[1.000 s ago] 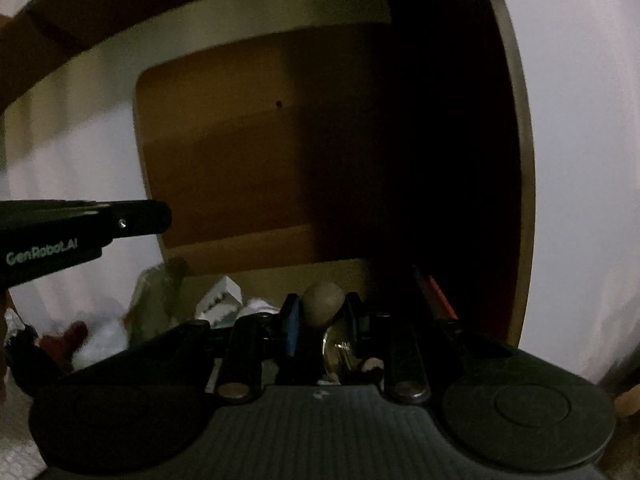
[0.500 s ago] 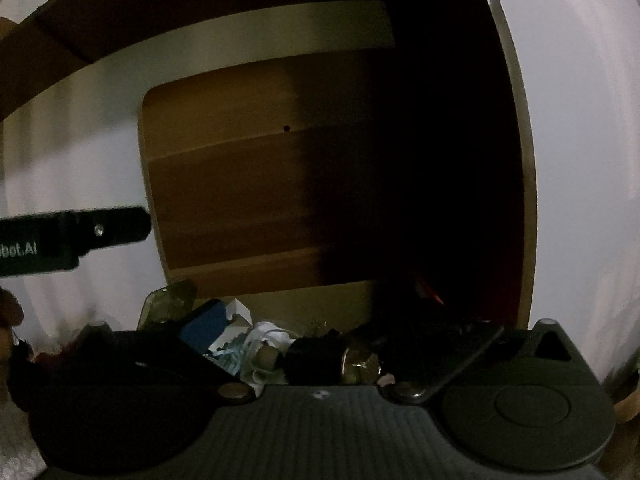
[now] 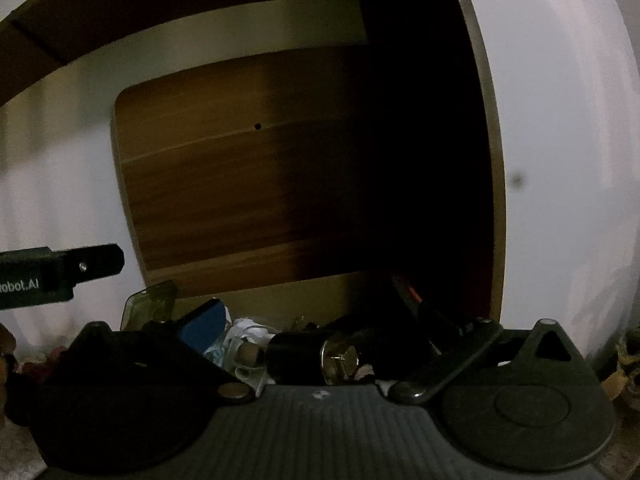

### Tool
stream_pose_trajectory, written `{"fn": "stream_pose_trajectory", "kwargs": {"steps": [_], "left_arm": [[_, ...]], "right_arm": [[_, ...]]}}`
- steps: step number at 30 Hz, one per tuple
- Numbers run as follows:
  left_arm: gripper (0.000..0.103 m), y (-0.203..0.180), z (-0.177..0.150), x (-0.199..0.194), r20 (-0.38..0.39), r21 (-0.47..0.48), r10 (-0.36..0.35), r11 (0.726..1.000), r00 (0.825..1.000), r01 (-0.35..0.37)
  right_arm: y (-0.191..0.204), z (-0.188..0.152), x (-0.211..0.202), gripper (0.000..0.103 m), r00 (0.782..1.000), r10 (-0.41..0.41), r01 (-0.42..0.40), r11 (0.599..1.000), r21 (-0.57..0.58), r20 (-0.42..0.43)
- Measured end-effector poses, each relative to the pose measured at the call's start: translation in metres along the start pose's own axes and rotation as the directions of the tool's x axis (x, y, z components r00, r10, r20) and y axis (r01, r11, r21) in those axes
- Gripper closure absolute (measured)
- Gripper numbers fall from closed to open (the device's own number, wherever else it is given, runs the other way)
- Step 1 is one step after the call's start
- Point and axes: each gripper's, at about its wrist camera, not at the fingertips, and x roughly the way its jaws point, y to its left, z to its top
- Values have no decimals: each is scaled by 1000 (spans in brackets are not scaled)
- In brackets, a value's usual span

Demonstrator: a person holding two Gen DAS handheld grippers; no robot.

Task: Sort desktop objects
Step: 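Open the left tool to drop the figurine while the right tool releases the ball, then move both tools back toward the items on the bed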

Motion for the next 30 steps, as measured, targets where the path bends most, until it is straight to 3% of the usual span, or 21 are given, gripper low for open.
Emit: {"fn": "stream_pose_trajectory", "kwargs": {"steps": [9, 17, 24, 30], "left_arm": [[0, 23, -2, -6, -2, -28, 15, 999, 1000, -15], [0, 81, -29, -29, -33, -61, 111, 992, 993, -113], [0, 153, -70, -58, -115, -97, 254, 959, 960, -266], [0, 205, -91, -99, -139, -122, 354, 921, 925, -371]], "right_arm": [[12, 3, -6, 0, 1000, 8, -8, 1000, -18, 2], [60, 4, -15, 0, 997, 80, -79, 994, -78, 0], [126, -6, -11, 0, 983, 180, -182, 975, -127, -27], [188, -27, -12, 0, 956, 287, -294, 944, -151, -68]]}}
